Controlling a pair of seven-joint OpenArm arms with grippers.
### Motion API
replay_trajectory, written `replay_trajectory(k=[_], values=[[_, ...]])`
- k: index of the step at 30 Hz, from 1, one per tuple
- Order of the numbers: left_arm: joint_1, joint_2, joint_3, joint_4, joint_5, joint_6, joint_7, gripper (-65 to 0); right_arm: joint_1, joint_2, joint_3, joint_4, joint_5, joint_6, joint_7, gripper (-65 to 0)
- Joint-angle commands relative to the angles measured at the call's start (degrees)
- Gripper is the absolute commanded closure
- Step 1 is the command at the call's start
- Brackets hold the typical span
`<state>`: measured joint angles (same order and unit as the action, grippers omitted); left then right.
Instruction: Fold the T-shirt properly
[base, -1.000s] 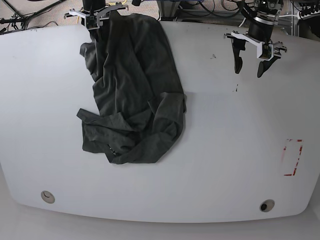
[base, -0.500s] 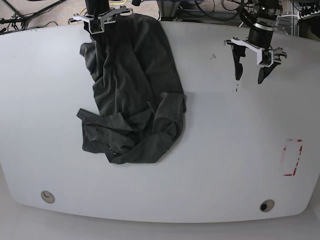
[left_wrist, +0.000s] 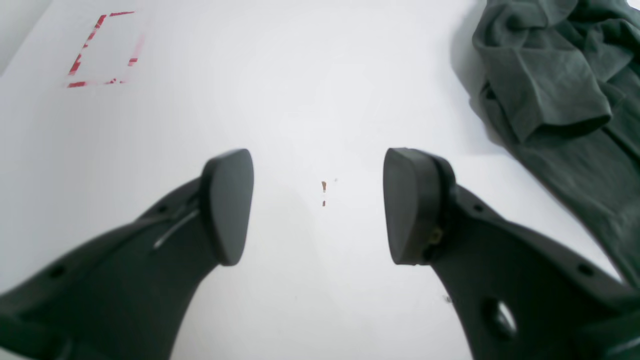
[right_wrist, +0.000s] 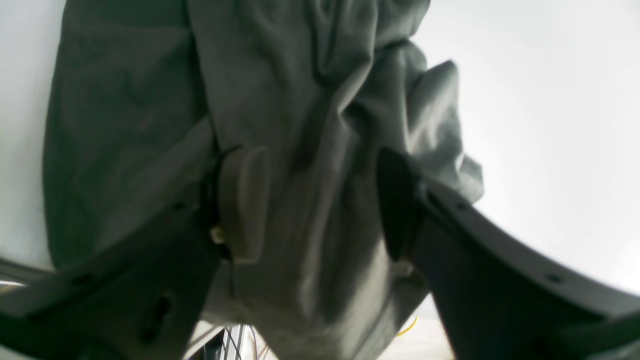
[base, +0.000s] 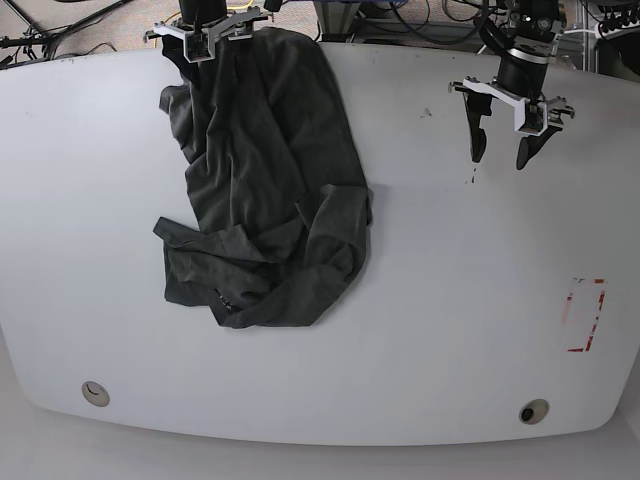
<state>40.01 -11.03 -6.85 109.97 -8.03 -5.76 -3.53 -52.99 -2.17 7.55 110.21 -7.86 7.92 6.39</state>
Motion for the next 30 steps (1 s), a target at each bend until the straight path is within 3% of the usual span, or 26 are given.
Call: replay_trajectory(k=[1, 12, 22, 30], values=[[0.3, -0.4, 0.4, 1.2, -0.2, -0.3, -1.9, -38.5, 0.0, 0.1, 0.6, 1.4, 1.3, -0.2, 1.8, -37.7], [-1.9, -0.5, 1.0, 1.2, 0.1, -0.3, -1.0, -42.0, 7.1, 1.2, 1.5, 5.4, 7.2, -0.2, -1.6, -39.8], [-2.3, -0.3, 0.9, 1.2, 0.1, -0.2, -2.0, -42.1, 12.6, 3.7, -2.2, 6.2, 5.3, -0.5, -5.5, -39.4], [-2.7, -0.4, 1.5, 1.8, 0.4, -0.3, -1.0, -42.8, 13.9, 3.3, -2.0, 3.4, 5.8, -0.7, -9.7, -39.2]])
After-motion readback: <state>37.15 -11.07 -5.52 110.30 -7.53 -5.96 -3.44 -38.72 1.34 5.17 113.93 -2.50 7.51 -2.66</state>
